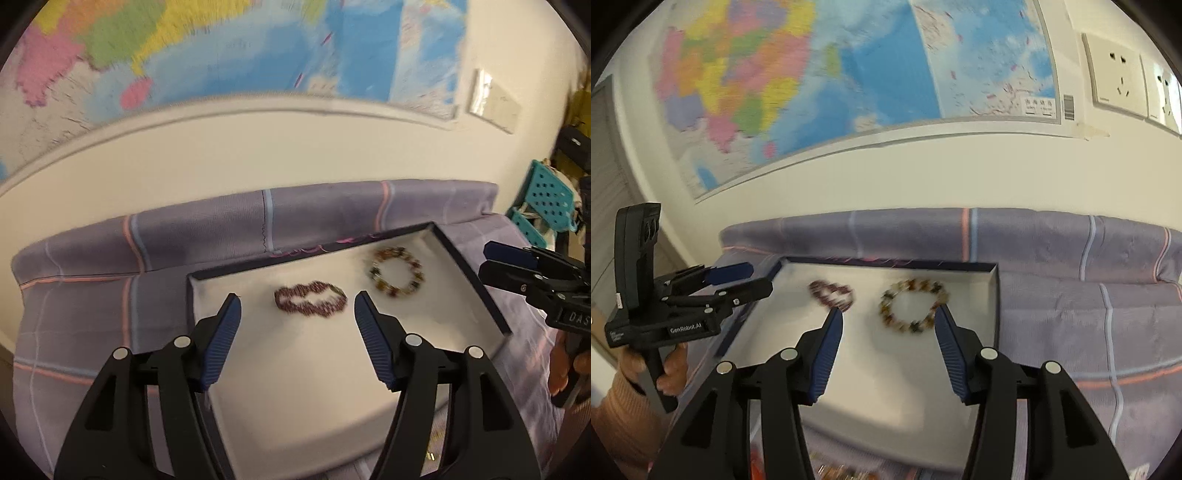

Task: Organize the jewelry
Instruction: 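Move the right tool to the tortoiseshell bangle while the left tool moves to the orange watch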

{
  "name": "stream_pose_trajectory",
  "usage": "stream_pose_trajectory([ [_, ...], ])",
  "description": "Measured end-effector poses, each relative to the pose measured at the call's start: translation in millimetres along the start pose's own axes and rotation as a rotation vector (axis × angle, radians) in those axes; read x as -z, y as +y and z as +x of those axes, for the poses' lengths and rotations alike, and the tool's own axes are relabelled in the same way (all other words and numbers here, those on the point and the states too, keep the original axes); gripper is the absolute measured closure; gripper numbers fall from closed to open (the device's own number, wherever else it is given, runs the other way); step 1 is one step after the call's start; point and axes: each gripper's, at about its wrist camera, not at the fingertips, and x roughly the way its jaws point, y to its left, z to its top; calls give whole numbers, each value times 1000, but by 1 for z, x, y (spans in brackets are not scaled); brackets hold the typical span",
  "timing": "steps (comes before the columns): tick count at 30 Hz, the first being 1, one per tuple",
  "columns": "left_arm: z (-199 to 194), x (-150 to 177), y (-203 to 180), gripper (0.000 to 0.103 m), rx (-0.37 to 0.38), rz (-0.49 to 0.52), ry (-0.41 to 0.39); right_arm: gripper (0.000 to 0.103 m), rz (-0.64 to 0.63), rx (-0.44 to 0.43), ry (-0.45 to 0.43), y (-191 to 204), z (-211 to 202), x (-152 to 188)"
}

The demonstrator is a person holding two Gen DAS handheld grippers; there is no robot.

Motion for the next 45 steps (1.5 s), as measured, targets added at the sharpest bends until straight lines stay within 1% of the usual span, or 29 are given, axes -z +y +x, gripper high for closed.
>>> stream_pose_trajectory([
  [1, -9, 5, -2, 36, 12, 6, -11, 53, -9, -12, -3, 3, -6, 5],
  [3, -27, 19, -5, 36, 20, 13, -34, 52, -36, -31, 0, 13, -20, 15],
  [5, -43, 34, -6, 36, 39, 22, -38, 52, -57, -50, 6, 18, -30, 26],
  [7, -52, 47, -11, 36, 38, 26, -44, 52, -73, -56, 19, 25, -37, 38],
  [10, -63, 70, -17, 36, 55, 25, -32, 52, -93, -75, 45, 34, -43, 59],
  [14, -67, 97, -18, 36, 68, 38, -1, 52, -101, -76, 77, 40, -46, 79],
  [18, -65, 114, -17, 36, 78, 16, 31, 52, -65, -70, 93, 34, -43, 85],
  [21, -68, 125, -18, 36, 81, 5, 34, 52, -55, -71, 100, 34, -40, 88],
  [24, -71, 137, -21, 36, 112, -1, 46, 52, -52, -88, 107, 38, -42, 94],
  [32, -84, 160, -39, 36, 158, 74, 74, 53, -110, -144, 159, 61, -58, 124],
  [34, -86, 164, -43, 37, 165, 91, 80, 56, -129, -159, 178, 69, -64, 132],
  [36, -87, 167, -45, 39, 173, 100, 91, 61, -137, -187, 207, 74, -68, 142],
  [37, -87, 170, -47, 39, 188, 104, 100, 63, -140, -191, 224, 76, -69, 147],
  [39, -85, 173, -48, 40, 195, 105, 112, 67, -147, -183, 261, 79, -69, 156],
  [40, -83, 176, -48, 41, 199, 104, 121, 73, -143, -182, 275, 79, -68, 160],
  [41, -82, 177, -48, 41, 203, 102, 127, 77, -126, -179, 290, 77, -66, 164],
  [43, -79, 179, -48, 46, 222, 90, 142, 77, -96, -175, 307, 73, -61, 167],
  [45, -76, 181, -48, 49, 243, 84, 157, 77, -69, -170, 316, 70, -56, 169],
])
